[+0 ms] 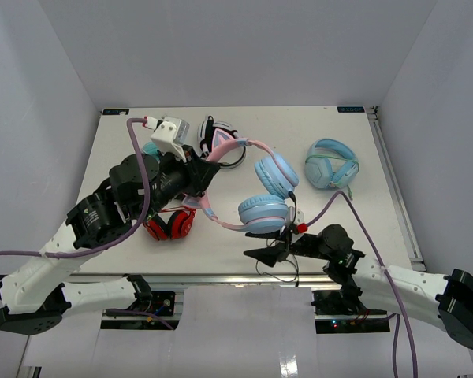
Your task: Wrap the headphones
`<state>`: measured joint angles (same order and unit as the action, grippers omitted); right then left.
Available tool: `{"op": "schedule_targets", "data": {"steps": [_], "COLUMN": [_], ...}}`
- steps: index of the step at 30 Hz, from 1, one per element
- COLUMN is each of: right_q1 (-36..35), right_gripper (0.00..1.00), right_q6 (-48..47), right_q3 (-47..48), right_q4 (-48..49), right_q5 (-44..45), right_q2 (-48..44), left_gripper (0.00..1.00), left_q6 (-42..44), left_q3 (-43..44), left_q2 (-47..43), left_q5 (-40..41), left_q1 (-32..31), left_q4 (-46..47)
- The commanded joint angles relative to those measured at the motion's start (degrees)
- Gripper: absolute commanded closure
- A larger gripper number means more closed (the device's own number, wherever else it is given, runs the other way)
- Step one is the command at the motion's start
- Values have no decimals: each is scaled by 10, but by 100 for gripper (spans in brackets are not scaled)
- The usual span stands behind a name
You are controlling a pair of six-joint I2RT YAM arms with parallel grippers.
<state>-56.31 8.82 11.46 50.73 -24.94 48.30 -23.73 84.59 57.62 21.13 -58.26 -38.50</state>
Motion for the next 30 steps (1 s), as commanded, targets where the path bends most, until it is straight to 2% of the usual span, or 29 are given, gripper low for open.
{"op": "schedule_targets", "data": {"steps": [1,4,8,11,20,26,30], "right_q1": [-11,-13,-14,-13,-13,-13,-13], "right_gripper": [46,55,92,92,92,92,92], "right_q6": [5,13,8,-8,-30,-54,-72], "right_q3": [-10,-18,-11,7,100,138,180], "right_q4": [100,118,92,49,-64,-116,-182], "right_q5": [15,24,81,135,163,220,259], "right_q2": [28,45,41,19,10,14,9], "left_gripper": [100,100,100,100,100,100,100], "left_q6": [-31,-33,-37,-42,-50,-20,18], "left_q3": [-1,-19,-42,-53,-123,-147,-157], "left_q2": [-26,-43,-66,-70,-70,-54,-52], "left_q5": [-23,-79,-187,-273,-439,-525,-536], "left_q1": [-1,-1,-1,-1,-1,-1,-1], "left_q4": [63,99,124,122,139,119,80]}}
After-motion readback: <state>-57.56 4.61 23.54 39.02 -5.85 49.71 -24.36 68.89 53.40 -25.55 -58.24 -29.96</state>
